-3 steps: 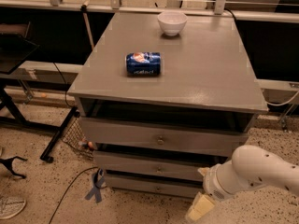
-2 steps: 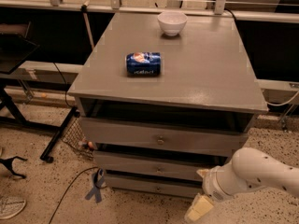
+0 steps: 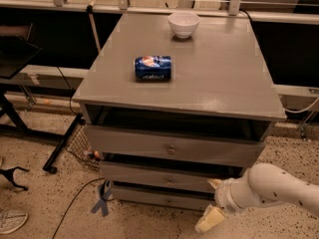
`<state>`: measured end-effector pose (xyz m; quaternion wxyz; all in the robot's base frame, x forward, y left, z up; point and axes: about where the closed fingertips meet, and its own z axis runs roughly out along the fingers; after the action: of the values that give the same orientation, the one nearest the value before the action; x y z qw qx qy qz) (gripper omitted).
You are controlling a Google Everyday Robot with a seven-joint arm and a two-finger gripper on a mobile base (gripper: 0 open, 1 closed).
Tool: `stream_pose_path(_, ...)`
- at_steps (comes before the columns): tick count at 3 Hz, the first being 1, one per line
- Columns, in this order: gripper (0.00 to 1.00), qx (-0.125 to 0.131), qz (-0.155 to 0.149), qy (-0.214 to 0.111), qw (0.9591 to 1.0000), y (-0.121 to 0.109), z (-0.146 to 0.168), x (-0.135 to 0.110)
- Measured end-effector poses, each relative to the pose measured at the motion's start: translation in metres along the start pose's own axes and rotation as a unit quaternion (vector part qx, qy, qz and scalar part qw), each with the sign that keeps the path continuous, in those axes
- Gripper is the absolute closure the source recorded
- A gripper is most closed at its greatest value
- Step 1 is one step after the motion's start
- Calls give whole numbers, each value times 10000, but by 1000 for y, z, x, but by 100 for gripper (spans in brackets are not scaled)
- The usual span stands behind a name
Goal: Open middle drawer
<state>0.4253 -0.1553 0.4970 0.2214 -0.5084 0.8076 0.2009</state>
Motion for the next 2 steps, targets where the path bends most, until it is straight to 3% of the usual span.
stream_pose_path(1,0,159,-425,-411,9981,-19,17,-15)
stream_pose_path(2,0,176,-481,-386,9979,-23,19,-17)
